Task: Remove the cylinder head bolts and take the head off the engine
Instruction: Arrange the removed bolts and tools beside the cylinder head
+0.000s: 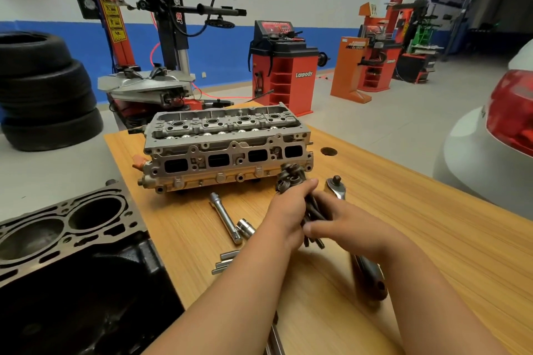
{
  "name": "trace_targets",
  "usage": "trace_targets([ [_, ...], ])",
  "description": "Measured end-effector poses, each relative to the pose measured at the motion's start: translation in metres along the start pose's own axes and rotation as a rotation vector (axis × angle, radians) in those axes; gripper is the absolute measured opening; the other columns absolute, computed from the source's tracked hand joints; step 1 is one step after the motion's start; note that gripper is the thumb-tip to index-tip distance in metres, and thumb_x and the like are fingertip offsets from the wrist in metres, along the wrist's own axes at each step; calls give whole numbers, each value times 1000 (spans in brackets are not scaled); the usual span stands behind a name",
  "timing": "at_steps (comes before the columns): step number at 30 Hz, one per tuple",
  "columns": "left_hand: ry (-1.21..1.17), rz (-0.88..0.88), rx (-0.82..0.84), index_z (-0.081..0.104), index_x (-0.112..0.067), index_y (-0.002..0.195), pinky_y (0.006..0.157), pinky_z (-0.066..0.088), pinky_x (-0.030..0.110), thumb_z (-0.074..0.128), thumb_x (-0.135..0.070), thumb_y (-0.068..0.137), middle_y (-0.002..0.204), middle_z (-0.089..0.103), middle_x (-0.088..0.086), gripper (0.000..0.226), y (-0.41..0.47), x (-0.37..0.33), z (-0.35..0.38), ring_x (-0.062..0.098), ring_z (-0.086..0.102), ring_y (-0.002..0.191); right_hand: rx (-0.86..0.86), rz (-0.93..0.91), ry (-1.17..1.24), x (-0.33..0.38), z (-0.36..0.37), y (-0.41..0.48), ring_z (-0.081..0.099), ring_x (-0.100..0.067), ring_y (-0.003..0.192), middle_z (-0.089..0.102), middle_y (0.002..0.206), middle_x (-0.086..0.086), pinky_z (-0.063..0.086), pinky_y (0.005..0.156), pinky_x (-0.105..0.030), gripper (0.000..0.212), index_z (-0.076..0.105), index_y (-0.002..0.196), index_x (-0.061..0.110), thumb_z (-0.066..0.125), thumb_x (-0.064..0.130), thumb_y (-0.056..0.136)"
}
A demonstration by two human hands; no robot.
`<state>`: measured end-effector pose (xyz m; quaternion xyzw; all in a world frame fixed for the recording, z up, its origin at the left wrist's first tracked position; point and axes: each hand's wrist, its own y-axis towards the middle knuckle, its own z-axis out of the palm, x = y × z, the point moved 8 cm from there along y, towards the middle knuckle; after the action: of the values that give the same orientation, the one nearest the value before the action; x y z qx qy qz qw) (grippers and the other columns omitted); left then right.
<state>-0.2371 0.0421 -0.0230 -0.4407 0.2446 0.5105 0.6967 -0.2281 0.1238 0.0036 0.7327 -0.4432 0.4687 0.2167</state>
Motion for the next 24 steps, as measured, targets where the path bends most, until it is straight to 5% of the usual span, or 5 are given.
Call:
trace_targets([
  [9,373,-11,247,71,-30,100,82,51,32,68,-30,85,98,72,-1,15,-8,3,-1,16,63,97,-52,9,13,-4,5,7,67,-10,62,68,71,3,52,54,-20,29,60,94,25,68,5,74],
  [12,851,149,99,54,-25,128,82,46,27,63,-51,83,120,60,-3,53,-13,-15,-15,15,55,105,-210,172,-6,-17,-6,22,61,-14,50,63,67,-7,53,48,-26,13,58,87,14,62,6,79],
  [15,1202,364,-194,37,-27,145,89,46,34,56,-61,81,140,47,-2,75,-23,-38,-40,20,47,121,-304,352,-429,-16,-18,49,58,-12,54,61,69,-2,43,41,-20,12,52,82,18,64,19,82],
  [19,1738,354,-352,32,-25,147,111,26,45,36,-60,92,150,34,5,65,-35,-27,-80,28,28,137,-253,489,-828,-24,-6,77,61,-19,83,61,98,-7,50,61,-28,36,51,120,8,54,25,88],
  [24,1701,261,-304,12,-33,153,118,7,47,29,-62,91,162,8,0,70,-29,-8,-105,31,8,146,-365,504,-829,-45,14,80,23,-34,139,22,155,-16,26,112,-48,78,10,151,4,43,46,94],
])
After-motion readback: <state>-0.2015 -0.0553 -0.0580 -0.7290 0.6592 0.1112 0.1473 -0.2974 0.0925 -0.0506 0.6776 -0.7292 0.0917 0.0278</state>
